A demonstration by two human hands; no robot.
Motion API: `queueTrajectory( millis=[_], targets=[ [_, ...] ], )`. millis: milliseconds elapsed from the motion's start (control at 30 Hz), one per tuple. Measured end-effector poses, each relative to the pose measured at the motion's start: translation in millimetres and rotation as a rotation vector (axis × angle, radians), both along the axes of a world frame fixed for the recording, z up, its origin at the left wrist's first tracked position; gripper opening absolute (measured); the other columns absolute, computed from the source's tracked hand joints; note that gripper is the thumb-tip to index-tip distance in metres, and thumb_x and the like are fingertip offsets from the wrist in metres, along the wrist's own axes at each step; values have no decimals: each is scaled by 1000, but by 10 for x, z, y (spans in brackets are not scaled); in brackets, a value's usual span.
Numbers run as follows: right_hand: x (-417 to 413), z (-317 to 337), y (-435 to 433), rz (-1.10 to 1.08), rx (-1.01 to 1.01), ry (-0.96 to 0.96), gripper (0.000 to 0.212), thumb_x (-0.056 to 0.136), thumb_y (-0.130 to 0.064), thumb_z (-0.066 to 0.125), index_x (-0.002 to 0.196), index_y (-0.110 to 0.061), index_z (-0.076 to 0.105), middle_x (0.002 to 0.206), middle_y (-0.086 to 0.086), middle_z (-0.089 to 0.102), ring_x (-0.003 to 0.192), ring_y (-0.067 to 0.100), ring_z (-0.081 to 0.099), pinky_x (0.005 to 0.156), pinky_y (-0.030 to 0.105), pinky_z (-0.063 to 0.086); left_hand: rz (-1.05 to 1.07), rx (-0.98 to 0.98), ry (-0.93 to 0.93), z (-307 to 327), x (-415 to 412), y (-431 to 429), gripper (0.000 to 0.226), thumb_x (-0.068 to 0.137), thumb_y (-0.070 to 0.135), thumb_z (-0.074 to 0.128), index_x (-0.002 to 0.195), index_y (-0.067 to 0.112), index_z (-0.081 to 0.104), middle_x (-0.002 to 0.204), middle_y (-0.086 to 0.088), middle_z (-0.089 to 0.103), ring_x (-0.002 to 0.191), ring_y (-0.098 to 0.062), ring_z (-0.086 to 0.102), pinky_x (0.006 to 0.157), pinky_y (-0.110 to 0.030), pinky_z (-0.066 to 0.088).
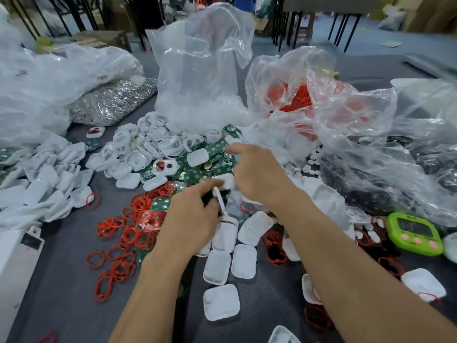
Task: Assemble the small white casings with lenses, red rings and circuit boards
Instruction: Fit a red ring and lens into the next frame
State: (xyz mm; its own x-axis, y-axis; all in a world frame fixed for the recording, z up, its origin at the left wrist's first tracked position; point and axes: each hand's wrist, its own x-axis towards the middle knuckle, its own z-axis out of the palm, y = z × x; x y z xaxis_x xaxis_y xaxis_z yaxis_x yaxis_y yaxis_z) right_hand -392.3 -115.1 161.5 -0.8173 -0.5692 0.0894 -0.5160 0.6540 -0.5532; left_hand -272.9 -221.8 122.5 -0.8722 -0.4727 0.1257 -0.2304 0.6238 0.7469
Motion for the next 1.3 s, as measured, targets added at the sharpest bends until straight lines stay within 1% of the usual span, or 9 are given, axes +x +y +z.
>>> queueTrajectory(
  millis=[233, 367, 533, 633, 767, 900, 1000, 1167, 1300],
  targets=[
    [-32, 96, -1142, 426, 130, 20, 45, 88, -25, 70, 133, -28, 67, 138, -1, 66, 127, 19, 59, 104, 25, 44, 386, -84, -12, 110, 8, -64, 22, 76, 20, 57, 73, 32, 74, 84, 2, 76, 74, -27, 61, 63, -31, 30],
    [-75, -13, -1318, 451, 194, 32, 35, 85, -16, 73, 118, -27, 76, 120, -4, 74, 113, 14, 65, 95, 18, 44, 528, 24, 58, 145, 73, -148, 26, 66, 20, 49, 56, 37, 66, 66, 16, 66, 61, -9, 52, 57, -29, 40],
    [43, -123, -857, 332, 192, 195, 35, 83, -10, 66, 110, -29, 77, 104, -1, 77, 101, 24, 68, 76, 28, 47, 531, 173, 119, 196, 80, -117, 32, 60, 19, 43, 59, 35, 72, 73, 10, 72, 71, -20, 64, 72, -36, 53],
    [102, -101, -391, 158, 36, 239, 47, 85, 0, 59, 119, -29, 75, 111, 2, 78, 104, 26, 70, 84, 35, 55, 534, 188, 174, 174, 52, -32, 36, 74, 10, 52, 63, 38, 71, 69, 17, 71, 69, -7, 64, 69, -26, 50],
    [252, -74, 238, -217, -571, -120, 28, 95, 0, 63, 105, -22, 79, 88, -8, 79, 76, 6, 75, 66, 22, 61, 318, 234, 271, 159, 32, 160, 27, 86, 26, 62, 105, 41, 75, 89, 24, 74, 83, 4, 68, 76, -20, 53],
    [492, -92, 664, -218, -894, -663, 25, 91, 8, 69, 98, -14, 77, 82, 13, 79, 72, 28, 78, 60, 32, 62, -55, 622, 128, 148, -36, 443, 36, 92, 34, 68, 129, 29, 68, 113, 7, 77, 106, -9, 72, 93, -37, 58],
    [598, -107, 840, -219, -718, -555, 14, 84, -8, 83, 87, -22, 80, 75, 9, 78, 69, 27, 77, 67, 39, 64, -142, 827, 156, 152, -49, 587, 20, 103, 11, 59, 107, 11, 79, 97, -17, 79, 90, -34, 76, 81, -45, 64],
    [655, -49, 965, -365, -536, -136, 11, 80, -32, 87, 75, -27, 78, 63, -15, 73, 59, 0, 71, 56, 16, 55, -268, 984, 153, 138, -43, 729, 29, 105, 27, 51, 107, 23, 79, 104, -6, 79, 100, -17, 76, 76, -28, 61],
    [719, -41, 1026, -323, -482, -155, 9, 81, -29, 84, 76, -28, 77, 63, -17, 72, 58, -2, 69, 54, 11, 49, -176, 1104, 205, 104, -74, 838, 37, 107, 24, 49, 87, 17, 79, 96, -12, 77, 90, -22, 77, 66, -29, 61]
  ],
)
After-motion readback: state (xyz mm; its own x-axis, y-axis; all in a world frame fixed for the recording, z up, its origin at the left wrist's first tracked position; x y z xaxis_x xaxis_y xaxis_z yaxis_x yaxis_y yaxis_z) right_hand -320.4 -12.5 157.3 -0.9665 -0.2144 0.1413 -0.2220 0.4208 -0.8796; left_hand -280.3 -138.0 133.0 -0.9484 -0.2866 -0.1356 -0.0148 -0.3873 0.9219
